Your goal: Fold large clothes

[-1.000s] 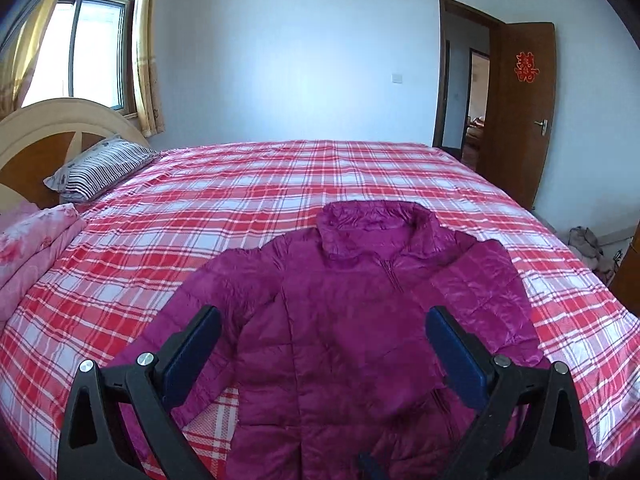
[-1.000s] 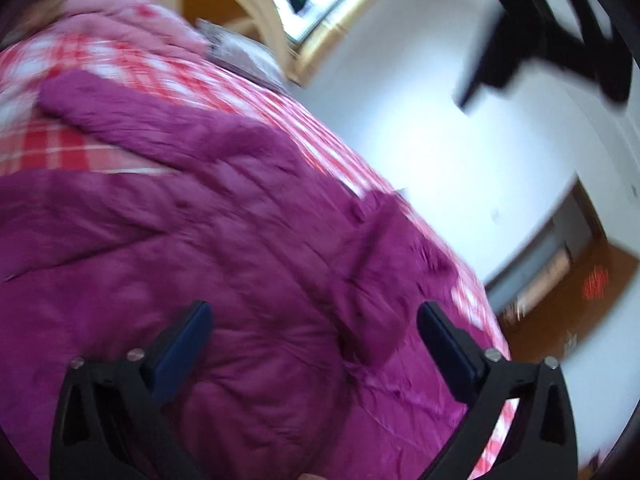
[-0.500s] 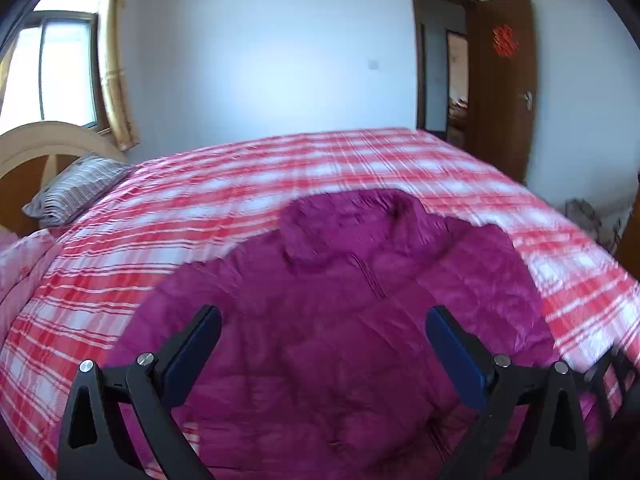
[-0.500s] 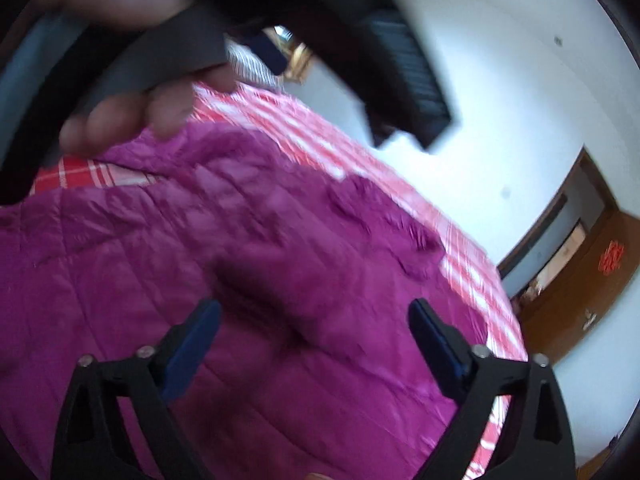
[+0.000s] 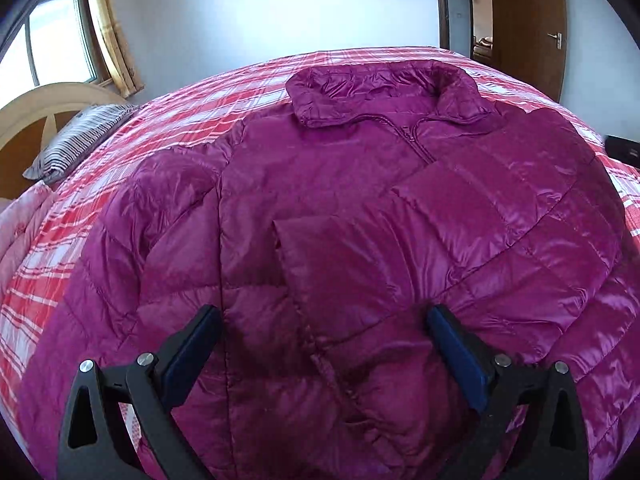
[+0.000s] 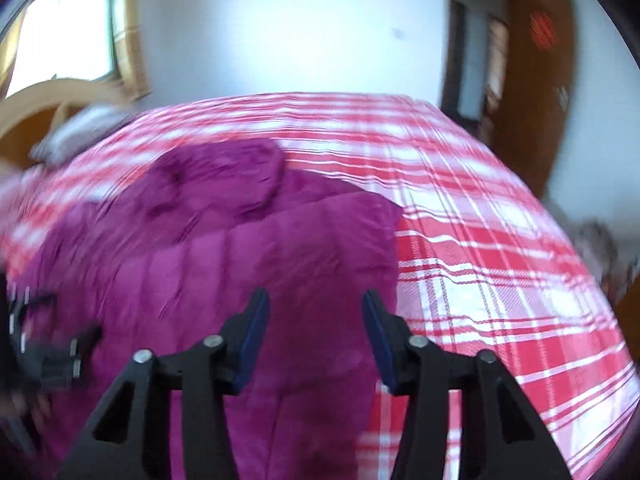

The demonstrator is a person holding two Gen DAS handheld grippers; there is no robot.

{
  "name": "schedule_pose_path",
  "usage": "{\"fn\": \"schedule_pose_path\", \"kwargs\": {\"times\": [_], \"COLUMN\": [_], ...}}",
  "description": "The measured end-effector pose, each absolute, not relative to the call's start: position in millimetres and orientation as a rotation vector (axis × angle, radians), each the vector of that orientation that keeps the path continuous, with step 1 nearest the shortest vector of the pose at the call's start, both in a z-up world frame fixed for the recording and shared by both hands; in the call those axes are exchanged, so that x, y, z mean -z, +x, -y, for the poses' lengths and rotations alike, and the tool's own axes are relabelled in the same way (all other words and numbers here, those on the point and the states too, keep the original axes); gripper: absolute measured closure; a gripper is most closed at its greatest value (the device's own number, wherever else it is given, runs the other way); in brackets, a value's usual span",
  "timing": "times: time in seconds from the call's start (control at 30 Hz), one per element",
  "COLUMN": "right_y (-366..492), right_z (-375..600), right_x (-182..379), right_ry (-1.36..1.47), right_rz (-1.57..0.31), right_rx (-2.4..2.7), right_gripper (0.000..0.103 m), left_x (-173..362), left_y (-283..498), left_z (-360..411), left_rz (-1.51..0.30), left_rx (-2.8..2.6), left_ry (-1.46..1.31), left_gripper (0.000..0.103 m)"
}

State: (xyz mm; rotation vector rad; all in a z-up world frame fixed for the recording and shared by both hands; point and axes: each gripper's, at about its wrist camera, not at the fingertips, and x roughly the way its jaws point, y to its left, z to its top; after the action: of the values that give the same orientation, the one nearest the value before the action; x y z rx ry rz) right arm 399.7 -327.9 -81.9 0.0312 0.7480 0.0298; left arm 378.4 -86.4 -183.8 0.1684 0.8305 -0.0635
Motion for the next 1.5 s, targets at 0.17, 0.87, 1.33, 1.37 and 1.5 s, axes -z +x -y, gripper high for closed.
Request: {"fn": "schedule_pose_path", "kwargs": {"times": [0.17, 0.87, 1.33, 1.37, 1.5], "right_y": [442, 460, 431, 420, 401], "right_z": [319, 285, 257, 250, 231], "right_x": [109, 101, 116, 114, 131], "right_ry": [0.012, 0.005, -0.008, -0.008, -0.045], "right_rz": [-0.845, -0.882, -0.902, -0.896, -0.923], "right_rx": [0.015, 0.041, 0.030, 0.009, -0.029], "right_gripper": [0.059, 0.056, 0.053, 0.047, 0.041], "left_x": [187, 190, 192, 192, 192], "left_y": [378, 379, 380, 380, 381], "left_z": [90, 83, 78, 78, 76], "left_rz": [-0.819, -0.822, -0.833, -0.833, -0.844], "left_rx": [0.049, 0.058, 0.073, 0.073, 0.081], "left_ry": [0.187, 0.147, 0.108, 0.106, 0.090], "left_gripper": [0.001, 0.001, 0.001, 0.001, 0.001]}}
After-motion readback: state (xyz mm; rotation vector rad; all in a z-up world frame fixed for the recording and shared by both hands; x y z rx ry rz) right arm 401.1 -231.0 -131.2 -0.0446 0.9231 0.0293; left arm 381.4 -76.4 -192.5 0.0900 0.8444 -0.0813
